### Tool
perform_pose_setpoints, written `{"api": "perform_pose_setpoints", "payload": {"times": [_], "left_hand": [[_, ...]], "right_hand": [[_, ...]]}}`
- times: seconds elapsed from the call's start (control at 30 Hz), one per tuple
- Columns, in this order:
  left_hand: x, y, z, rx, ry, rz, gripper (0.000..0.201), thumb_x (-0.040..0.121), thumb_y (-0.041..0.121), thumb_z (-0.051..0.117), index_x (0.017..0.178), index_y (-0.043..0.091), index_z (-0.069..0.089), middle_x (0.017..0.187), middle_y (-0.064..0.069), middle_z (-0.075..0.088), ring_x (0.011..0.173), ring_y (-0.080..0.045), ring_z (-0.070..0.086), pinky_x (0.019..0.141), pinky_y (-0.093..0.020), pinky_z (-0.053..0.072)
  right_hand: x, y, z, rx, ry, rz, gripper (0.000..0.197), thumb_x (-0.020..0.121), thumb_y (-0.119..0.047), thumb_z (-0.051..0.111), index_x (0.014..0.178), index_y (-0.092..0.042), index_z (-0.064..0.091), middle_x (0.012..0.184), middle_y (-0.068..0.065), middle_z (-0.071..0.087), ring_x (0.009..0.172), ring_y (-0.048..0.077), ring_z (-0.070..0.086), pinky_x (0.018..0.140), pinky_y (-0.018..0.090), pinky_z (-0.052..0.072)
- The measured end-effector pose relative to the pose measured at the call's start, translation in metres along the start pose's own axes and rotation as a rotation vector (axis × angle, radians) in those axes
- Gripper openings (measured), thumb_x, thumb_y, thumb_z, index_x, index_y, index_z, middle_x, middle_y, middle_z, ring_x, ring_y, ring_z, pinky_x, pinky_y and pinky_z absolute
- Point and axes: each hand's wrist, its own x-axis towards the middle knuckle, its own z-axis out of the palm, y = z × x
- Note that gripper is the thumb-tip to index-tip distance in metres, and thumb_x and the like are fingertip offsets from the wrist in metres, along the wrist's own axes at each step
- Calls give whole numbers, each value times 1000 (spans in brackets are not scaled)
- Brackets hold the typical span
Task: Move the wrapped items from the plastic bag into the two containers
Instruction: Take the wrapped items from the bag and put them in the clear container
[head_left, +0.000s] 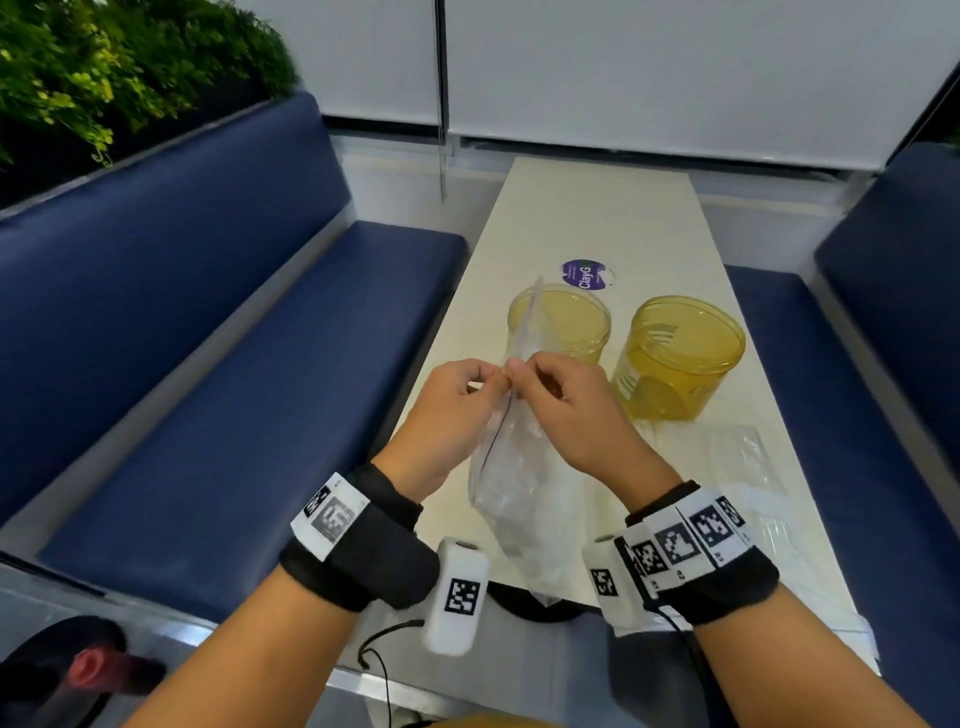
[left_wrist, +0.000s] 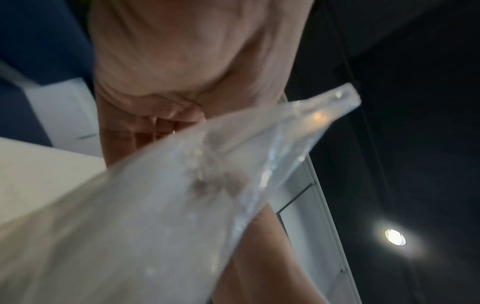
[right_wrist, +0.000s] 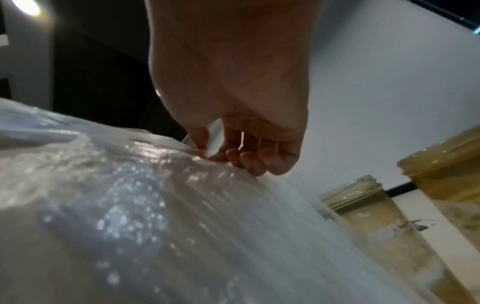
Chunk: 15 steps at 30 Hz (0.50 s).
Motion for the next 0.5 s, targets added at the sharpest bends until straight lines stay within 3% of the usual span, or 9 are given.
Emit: {"api": "perform_pose_setpoints", "payload": {"times": [0.17, 0.3, 0.4, 0.5], "left_hand": [[2, 1, 9, -169, -47, -69, 33, 107, 28, 50, 110, 4, 70, 104, -7, 77, 87, -11, 73, 66, -17, 58], [6, 4, 12, -259, -80, -108, 35, 107, 29, 52, 110, 1, 72, 96, -6, 77, 78, -8, 74, 67, -21, 60], [9, 4, 17, -197, -50, -103, 35, 107, 29, 51, 111, -2, 68, 106, -16, 73, 83, -13, 71, 63, -22, 60], [9, 5, 21, -28, -10, -55, 29, 108, 28, 46, 111, 4, 63, 107, -8, 69, 86, -13, 68, 56, -15, 55]], "right_hand": [[0, -1, -7, 58, -84, 57, 35, 104, -35, 50, 74, -19, 57, 65, -11, 49, 62, 4, 44, 60, 16, 34], [-2, 0, -13, 15, -128, 96, 34, 104, -29, 50, 70, -27, 50, 74, -6, 50, 69, 7, 45, 65, 21, 36], [-4, -1, -12, 15, -29, 133, 33, 100, -20, 52, 67, -20, 51, 73, -3, 50, 67, 11, 44, 62, 26, 36], [-7, -2, -9, -10, 27, 150, 29, 97, -18, 53, 68, -11, 54, 72, 4, 53, 67, 15, 44, 63, 35, 38]]}}
